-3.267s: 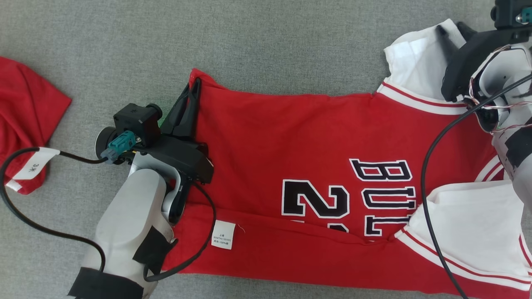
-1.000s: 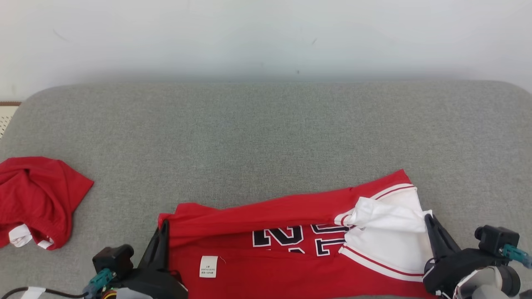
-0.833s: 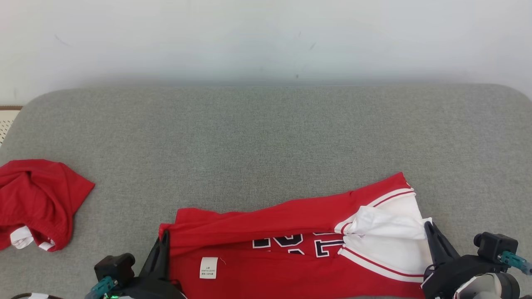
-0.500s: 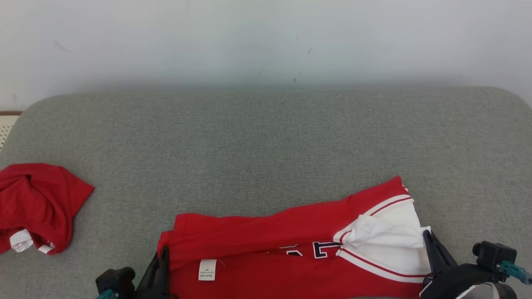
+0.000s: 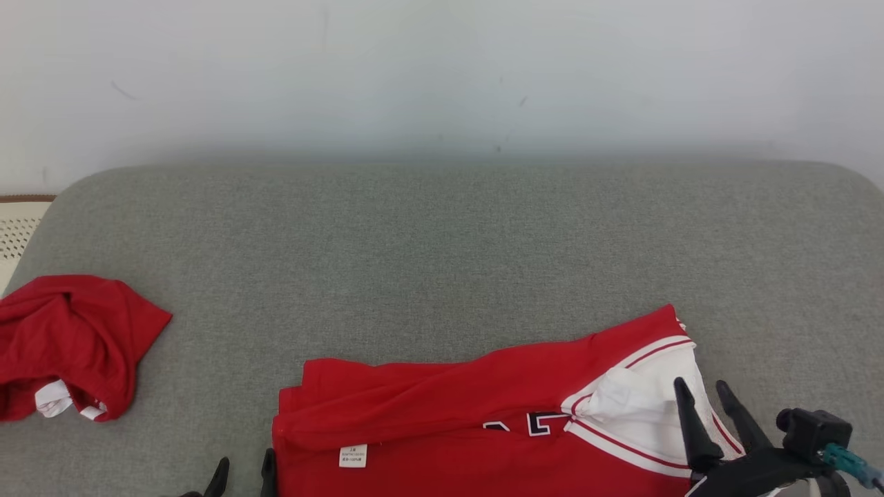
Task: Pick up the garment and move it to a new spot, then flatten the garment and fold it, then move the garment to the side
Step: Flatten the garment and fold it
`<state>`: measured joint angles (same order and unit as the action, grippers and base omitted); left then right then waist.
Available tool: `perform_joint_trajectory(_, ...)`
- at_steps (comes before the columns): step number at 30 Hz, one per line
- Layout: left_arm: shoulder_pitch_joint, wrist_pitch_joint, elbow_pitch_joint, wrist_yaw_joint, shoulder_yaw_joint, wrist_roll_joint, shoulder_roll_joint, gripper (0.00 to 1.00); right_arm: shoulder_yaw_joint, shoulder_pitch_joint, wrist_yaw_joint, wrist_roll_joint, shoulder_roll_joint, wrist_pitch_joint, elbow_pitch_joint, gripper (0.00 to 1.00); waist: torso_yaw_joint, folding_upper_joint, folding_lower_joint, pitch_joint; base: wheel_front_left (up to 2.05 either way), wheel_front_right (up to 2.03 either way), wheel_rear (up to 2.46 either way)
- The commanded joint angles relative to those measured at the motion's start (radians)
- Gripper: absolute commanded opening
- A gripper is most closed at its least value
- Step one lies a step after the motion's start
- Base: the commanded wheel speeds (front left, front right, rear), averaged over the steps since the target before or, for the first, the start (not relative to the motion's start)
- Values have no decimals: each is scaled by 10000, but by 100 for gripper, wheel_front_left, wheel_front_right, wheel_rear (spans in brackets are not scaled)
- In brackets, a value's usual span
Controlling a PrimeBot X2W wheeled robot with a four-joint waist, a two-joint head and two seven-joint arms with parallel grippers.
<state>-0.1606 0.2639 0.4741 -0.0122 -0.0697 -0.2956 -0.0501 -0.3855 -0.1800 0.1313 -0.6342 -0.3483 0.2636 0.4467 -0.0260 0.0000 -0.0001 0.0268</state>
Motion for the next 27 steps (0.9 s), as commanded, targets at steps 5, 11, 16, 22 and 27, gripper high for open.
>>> perform_joint_trajectory(5,444,7,-256,-20,64,81,-14,100,-974,9,-12,35,68,1,-395,100,222,0,1,-55,0,0,0)
perform_joint_trajectory(11,398,7,-400,-64,-28,118,-16,100,-1836,-231,-12,-61,-24,2,-456,100,325,0,1,-41,0,0,0)
perform_joint_trajectory(16,402,7,-419,-97,-67,64,-17,100,-2268,-515,-12,-34,-24,1,-264,100,341,0,1,-39,0,0,0)
perform_joint_trajectory(22,417,7,-439,-132,-143,-16,-16,100,-2660,-839,-12,19,-70,1,103,94,382,0,1,-40,0,0,0)
perform_joint_trajectory(27,466,7,-469,-176,-177,-78,-17,100,-2790,-790,-12,-69,-152,2,416,46,392,0,1,-24,0,0,0)
